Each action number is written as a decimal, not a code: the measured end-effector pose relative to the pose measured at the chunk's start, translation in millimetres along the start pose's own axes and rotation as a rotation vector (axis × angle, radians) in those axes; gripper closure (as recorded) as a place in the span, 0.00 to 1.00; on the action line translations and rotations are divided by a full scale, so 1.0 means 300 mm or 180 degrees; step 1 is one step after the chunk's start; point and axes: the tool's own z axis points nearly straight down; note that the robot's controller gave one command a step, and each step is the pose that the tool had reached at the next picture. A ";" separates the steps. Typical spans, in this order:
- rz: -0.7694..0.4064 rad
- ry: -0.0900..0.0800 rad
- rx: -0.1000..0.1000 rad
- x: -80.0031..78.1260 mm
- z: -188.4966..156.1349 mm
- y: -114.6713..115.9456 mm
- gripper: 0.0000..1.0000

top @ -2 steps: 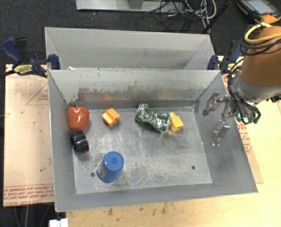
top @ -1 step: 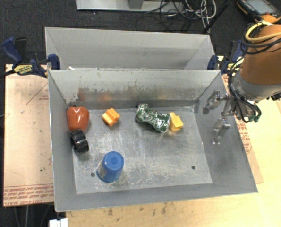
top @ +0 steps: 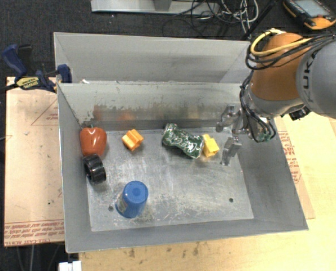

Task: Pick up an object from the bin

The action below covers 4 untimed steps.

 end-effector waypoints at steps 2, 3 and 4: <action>0.0312 0.0029 -0.0003 -0.015 0.103 0.241 0.00; 0.0553 0.0020 -0.0002 -0.032 0.224 0.294 0.00; 0.0400 0.0005 0.0001 -0.031 0.238 0.340 1.00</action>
Offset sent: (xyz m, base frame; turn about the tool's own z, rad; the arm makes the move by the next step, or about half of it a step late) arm 0.0099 0.0703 -0.0306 0.0993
